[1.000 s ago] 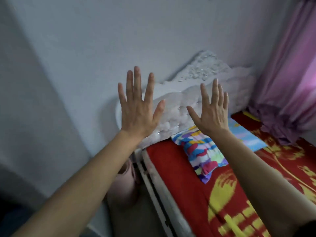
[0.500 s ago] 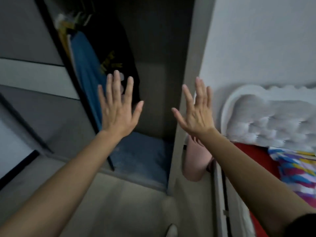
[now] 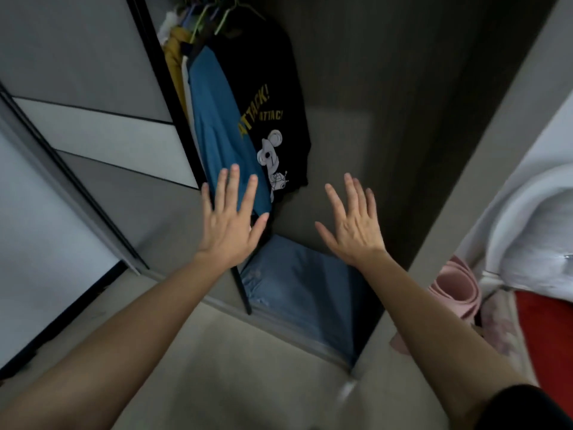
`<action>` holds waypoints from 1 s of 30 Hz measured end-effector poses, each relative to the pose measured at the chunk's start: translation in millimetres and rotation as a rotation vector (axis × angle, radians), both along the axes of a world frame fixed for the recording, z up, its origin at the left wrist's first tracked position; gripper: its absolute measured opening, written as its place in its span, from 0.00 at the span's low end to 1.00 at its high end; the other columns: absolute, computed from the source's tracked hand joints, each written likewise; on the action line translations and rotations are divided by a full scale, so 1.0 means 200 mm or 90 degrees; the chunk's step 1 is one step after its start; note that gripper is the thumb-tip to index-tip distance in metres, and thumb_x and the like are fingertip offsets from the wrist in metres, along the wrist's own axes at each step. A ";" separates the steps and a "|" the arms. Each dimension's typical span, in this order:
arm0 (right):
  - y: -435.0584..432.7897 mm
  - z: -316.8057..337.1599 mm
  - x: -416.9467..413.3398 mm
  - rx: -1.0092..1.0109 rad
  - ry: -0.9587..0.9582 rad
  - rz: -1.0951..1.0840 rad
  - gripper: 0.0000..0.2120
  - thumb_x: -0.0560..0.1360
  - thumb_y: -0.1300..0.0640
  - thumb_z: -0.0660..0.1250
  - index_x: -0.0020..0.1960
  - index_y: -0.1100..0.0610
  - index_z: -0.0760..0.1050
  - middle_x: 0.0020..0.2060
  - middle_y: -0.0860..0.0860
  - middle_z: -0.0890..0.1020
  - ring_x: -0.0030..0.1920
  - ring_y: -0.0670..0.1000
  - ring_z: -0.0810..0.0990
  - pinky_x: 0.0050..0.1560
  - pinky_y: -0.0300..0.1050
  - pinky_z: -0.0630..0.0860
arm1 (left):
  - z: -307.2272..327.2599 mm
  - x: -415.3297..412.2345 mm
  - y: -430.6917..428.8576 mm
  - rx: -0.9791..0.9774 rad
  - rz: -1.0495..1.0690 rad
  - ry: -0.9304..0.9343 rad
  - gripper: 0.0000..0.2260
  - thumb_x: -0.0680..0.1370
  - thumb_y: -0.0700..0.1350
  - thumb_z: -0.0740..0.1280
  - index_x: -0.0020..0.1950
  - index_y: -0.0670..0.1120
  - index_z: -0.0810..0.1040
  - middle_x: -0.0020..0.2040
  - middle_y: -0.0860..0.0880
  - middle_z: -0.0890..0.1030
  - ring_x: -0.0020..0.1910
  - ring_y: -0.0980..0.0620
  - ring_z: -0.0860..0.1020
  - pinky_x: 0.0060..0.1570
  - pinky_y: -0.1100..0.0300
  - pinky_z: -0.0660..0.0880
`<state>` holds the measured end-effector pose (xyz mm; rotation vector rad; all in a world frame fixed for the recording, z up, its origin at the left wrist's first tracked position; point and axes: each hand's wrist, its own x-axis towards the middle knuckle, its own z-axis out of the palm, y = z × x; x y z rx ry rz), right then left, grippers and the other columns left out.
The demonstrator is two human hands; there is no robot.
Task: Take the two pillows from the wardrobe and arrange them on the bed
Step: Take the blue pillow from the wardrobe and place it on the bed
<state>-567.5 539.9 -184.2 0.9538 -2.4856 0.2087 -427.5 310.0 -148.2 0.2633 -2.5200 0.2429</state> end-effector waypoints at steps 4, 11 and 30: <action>-0.07 0.08 -0.20 -0.004 -0.022 -0.048 0.37 0.78 0.38 0.57 0.80 0.55 0.50 0.78 0.64 0.53 0.77 0.64 0.56 0.76 0.65 0.53 | 0.03 -0.29 -0.09 -0.006 -0.040 -0.008 0.32 0.81 0.62 0.49 0.80 0.47 0.49 0.80 0.40 0.48 0.79 0.40 0.47 0.72 0.34 0.53; -0.20 0.14 -0.41 0.078 -0.061 -0.176 0.36 0.79 0.36 0.50 0.80 0.54 0.50 0.79 0.63 0.53 0.79 0.62 0.53 0.78 0.62 0.48 | -0.05 -0.61 -0.31 0.039 -0.117 -0.036 0.32 0.81 0.61 0.51 0.80 0.46 0.50 0.80 0.40 0.47 0.79 0.40 0.48 0.71 0.33 0.56; -0.58 -1.49 -0.29 0.036 -0.395 -0.392 0.32 0.80 0.39 0.52 0.79 0.54 0.56 0.78 0.61 0.59 0.78 0.61 0.56 0.78 0.61 0.51 | -1.71 -1.04 -0.52 0.142 -0.280 -0.453 0.37 0.76 0.56 0.64 0.80 0.45 0.52 0.79 0.37 0.50 0.77 0.36 0.54 0.71 0.37 0.59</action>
